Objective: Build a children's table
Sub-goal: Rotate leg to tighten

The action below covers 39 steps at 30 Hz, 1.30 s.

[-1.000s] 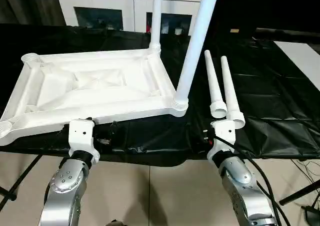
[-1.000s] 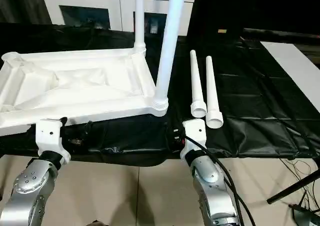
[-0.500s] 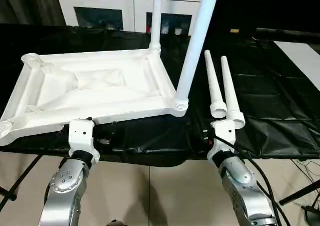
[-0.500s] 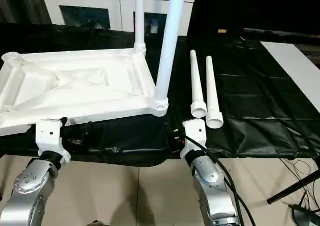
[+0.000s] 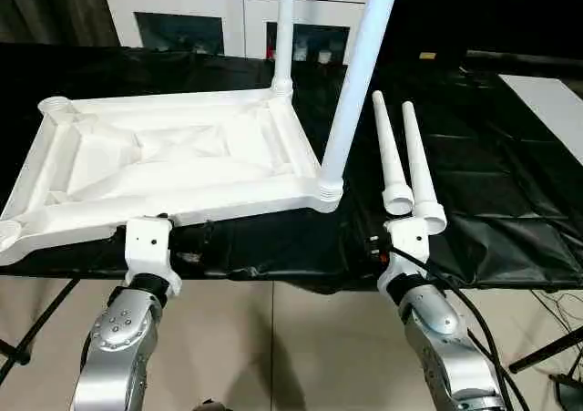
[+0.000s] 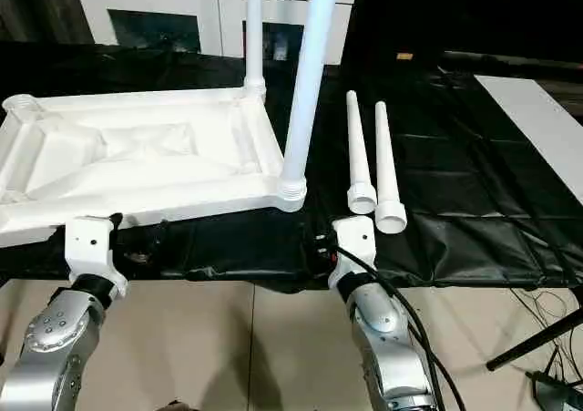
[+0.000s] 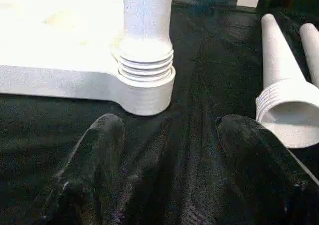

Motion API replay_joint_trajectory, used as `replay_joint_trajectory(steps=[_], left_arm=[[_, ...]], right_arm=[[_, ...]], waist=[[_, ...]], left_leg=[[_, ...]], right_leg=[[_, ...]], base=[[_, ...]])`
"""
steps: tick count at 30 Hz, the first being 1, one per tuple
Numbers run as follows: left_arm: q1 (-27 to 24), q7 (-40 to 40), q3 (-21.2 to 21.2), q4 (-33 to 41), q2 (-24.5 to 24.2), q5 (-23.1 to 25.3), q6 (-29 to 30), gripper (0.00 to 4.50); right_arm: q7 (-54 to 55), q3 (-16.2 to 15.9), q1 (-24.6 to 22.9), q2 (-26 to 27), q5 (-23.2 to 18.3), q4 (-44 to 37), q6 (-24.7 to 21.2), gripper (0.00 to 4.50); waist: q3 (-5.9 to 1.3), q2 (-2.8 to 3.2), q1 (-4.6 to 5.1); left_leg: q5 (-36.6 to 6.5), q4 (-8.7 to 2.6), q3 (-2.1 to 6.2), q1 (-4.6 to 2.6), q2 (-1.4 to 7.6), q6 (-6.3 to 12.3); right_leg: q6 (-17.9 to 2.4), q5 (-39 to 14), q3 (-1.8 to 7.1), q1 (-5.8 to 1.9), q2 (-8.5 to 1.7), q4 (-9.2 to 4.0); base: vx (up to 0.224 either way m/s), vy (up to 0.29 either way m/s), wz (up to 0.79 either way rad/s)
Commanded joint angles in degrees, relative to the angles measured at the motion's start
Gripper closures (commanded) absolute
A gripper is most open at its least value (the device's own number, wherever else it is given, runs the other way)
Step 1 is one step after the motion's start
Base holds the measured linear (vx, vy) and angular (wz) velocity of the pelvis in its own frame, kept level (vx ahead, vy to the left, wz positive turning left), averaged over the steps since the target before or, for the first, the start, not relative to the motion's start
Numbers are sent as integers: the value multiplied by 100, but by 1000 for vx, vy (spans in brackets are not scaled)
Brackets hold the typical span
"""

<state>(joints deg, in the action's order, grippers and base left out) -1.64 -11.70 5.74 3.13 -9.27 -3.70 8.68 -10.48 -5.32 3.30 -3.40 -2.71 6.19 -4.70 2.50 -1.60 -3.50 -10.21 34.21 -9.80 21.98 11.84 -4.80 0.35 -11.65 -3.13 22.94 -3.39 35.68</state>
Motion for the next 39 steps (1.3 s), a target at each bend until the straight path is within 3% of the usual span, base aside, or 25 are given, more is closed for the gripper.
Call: replay_joint_trajectory(steps=[1,39], left_arm=[[8,-27,-52,-27,-16,-10,-9,31],[8,-27,-52,-27,-16,-10,-9,31]], right_arm=[[4,53,46,-14,-45,21,-32,118],[4,53,46,-14,-45,21,-32,118]], waist=[[-233,83,-2],[-234,81,-4]], left_leg=[[-2270,-520,79,-96,137,-148],[-2221,-515,74,-94,135,-139]], right_leg=[[-490,-1779,282,-122,-354,-576],[-508,-1712,282,-130,-352,-570]], base=[[0,0,0],[0,0,0]])
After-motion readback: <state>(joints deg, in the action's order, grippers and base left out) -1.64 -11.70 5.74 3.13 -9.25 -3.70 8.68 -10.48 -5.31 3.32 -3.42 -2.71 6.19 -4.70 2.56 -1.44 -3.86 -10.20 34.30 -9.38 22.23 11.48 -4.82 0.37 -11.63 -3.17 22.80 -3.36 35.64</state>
